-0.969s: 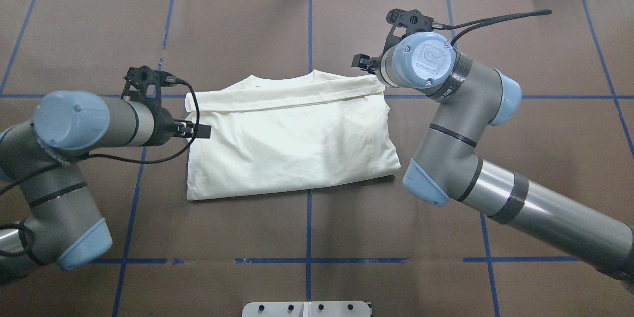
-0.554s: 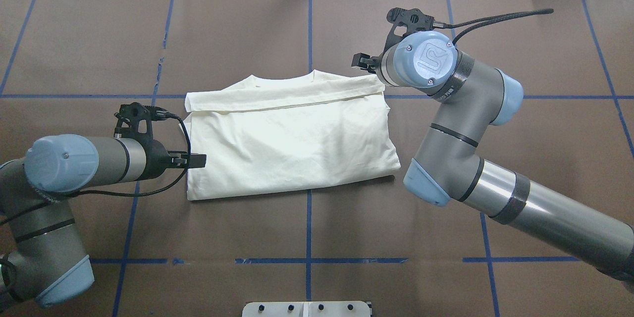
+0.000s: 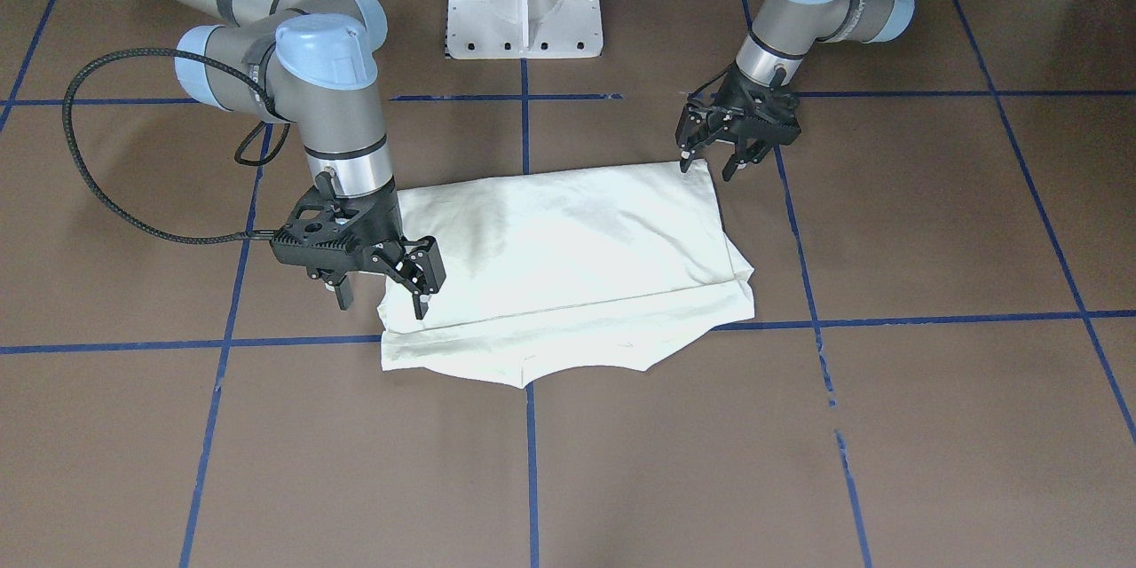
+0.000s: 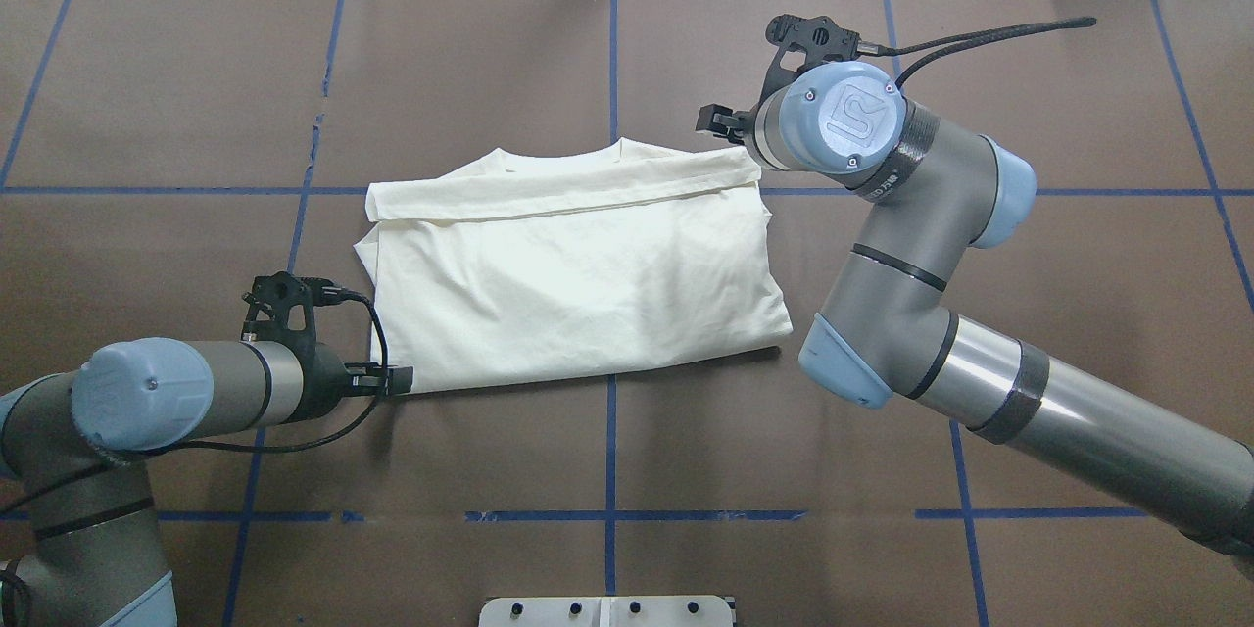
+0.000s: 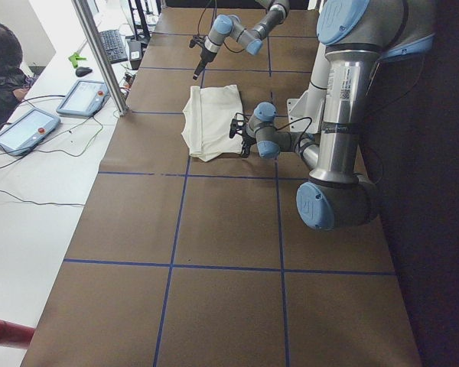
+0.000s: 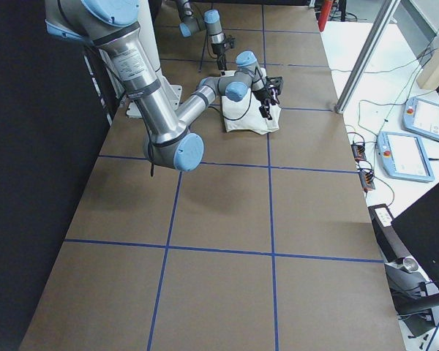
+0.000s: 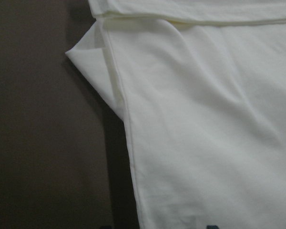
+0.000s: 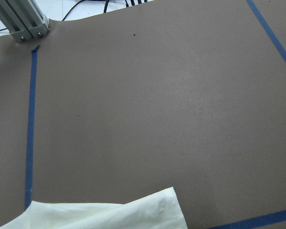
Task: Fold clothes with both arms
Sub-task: 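Lower the left gripper to the folded shirt's side edge and grasp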
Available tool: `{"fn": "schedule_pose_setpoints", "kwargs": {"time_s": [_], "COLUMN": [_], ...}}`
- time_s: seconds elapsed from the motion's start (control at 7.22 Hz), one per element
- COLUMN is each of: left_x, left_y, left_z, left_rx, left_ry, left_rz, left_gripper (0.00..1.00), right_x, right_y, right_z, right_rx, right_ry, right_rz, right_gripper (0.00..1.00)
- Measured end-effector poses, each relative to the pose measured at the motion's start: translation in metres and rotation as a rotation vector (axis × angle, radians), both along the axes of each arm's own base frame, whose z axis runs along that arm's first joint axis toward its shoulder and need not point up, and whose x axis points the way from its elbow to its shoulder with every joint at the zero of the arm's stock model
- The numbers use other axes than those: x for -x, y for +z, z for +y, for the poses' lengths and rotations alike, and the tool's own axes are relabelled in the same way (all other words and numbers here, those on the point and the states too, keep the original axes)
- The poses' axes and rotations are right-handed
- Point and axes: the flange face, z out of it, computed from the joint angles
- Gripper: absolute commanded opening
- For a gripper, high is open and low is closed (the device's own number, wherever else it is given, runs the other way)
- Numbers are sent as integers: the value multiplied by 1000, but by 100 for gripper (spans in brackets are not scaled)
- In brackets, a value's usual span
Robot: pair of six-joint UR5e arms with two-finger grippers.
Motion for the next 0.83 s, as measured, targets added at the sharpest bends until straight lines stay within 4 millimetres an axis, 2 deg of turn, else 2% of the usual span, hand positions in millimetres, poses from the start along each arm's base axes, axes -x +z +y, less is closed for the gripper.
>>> {"fn": "schedule_pose_setpoints", "kwargs": {"time_s": [0.14, 0.28, 0.83], "left_x": [-2, -3, 7], "left_y": [-1, -1, -4], "left_z": [3, 4, -4], "left_rx": [8, 14, -14], "left_ry": [0, -3, -35], "left_rz": [4, 7, -2], "left_gripper": [15, 0, 0], "right_x": [0, 0, 0], "right_y": [2, 3, 4], "right_z": [0, 0, 1], "right_rx": [2, 3, 5], "right_ry": [0, 0, 1], "right_rz": [2, 3, 2], "right_gripper": [100, 100, 100]}}
